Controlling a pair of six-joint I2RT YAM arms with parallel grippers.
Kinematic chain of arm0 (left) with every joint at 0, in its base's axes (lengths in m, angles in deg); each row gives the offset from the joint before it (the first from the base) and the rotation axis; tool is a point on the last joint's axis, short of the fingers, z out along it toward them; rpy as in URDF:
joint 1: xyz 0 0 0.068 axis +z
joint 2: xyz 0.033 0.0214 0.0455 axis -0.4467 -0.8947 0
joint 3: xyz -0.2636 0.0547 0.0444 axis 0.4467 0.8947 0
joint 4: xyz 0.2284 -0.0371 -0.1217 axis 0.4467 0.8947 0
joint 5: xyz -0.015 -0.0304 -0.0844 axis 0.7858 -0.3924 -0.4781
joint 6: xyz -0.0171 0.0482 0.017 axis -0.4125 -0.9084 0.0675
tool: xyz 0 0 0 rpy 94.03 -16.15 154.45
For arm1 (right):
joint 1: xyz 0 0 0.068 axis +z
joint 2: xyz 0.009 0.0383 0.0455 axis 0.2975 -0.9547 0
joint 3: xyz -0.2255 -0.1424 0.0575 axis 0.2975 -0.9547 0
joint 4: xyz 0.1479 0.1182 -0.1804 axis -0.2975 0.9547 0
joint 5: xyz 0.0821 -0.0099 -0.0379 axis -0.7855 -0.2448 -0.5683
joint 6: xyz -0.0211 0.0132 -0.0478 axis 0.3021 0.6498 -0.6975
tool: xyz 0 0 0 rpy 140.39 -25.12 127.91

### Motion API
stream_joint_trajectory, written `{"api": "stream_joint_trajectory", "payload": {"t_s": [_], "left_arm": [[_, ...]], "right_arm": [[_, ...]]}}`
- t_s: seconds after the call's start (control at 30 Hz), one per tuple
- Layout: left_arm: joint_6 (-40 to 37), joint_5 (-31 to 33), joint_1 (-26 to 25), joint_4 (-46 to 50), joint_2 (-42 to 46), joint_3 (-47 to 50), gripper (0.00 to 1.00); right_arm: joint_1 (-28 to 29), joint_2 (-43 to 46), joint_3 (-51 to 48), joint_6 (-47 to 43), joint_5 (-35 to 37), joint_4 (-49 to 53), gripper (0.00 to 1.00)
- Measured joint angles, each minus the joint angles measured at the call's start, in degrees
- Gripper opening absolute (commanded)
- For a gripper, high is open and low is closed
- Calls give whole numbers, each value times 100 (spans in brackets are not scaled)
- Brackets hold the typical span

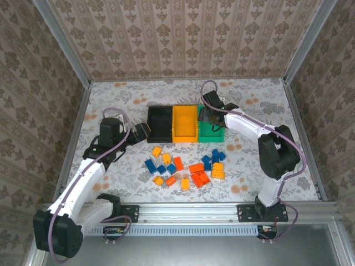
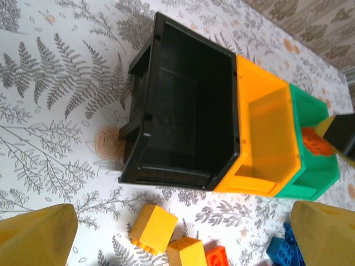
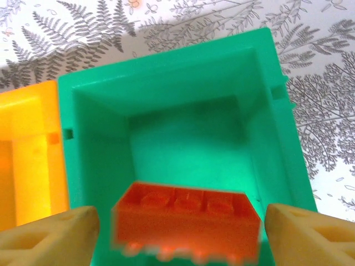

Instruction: Sort the legos into containers by color

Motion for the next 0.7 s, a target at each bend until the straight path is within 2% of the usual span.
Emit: {"api": "stream_joint_trajectory", "payload": {"t_s": [0.2, 0.3, 0.53, 0.7], "left_arm": [[-188, 57, -391, 358, -299, -11, 92], [-337, 267, -800, 632, -581, -105, 88], [-831, 1189, -1976, 1180, -1989, -872, 72], [-1123, 1860, -2299, 1285, -2920, -1257, 69]], "right_arm": [[15, 72, 79, -31, -94, -22, 87], [46, 411, -219, -28, -181, -118, 87], [260, 1467, -1115, 17, -291, -308, 87], [291, 1709, -1493, 59, -334, -356, 87]]}}
